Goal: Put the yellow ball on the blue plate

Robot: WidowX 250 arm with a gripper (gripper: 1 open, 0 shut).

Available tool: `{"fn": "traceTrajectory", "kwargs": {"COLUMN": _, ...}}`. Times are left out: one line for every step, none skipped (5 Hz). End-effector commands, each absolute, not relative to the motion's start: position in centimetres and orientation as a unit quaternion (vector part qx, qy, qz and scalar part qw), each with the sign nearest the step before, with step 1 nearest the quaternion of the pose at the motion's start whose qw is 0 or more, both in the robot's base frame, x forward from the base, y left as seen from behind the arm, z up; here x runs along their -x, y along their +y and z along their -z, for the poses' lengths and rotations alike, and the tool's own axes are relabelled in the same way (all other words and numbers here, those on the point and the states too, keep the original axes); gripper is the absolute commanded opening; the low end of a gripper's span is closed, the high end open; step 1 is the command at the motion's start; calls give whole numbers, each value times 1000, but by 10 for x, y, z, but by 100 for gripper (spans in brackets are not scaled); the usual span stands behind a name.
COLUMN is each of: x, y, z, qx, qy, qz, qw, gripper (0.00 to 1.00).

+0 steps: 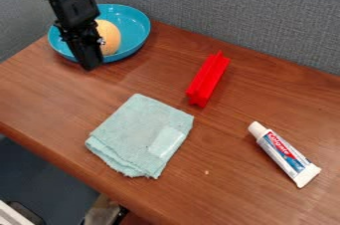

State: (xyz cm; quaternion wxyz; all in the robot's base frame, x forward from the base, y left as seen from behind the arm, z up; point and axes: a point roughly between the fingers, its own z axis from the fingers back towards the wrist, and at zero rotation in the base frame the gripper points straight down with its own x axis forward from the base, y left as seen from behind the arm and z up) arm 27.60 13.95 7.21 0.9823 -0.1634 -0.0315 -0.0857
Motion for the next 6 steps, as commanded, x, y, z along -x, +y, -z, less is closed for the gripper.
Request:
{"fn": "traceTrajectory", "kwargs": {"x": -284, "y": 150, "z": -83, "qx": 155, "qy": -51, "qz": 76, "qw": 984, "gripper": 0}}
{"fn": "traceTrajectory", "kwargs": {"x": -287, "y": 153, "z": -80, "qx": 160, "qy": -49, "qz": 73, "qw": 983, "gripper": 0}}
{"fn": "traceTrajectory", "kwargs": {"x": -291, "y": 156, "z": -78, "qx": 162, "qy": -47, "qz": 68, "qw": 983, "gripper": 0}}
{"fn": "traceTrajectory", "kwargs": {"x": -294, "y": 158, "z": -76, "qx": 163, "qy": -45, "qz": 64, "qw": 983, "gripper": 0}}
{"fn": "traceTrajectory", "kwargs": {"x": -297, "y": 161, "z": -73, "qx": 165, "qy": -43, "qz": 59, "qw": 984, "gripper": 100}}
{"fn": "traceTrajectory", "kwargs": {"x": -301, "y": 163, "z": -71, "qx": 166, "qy": -41, "qz": 54, "qw": 984, "gripper": 0}}
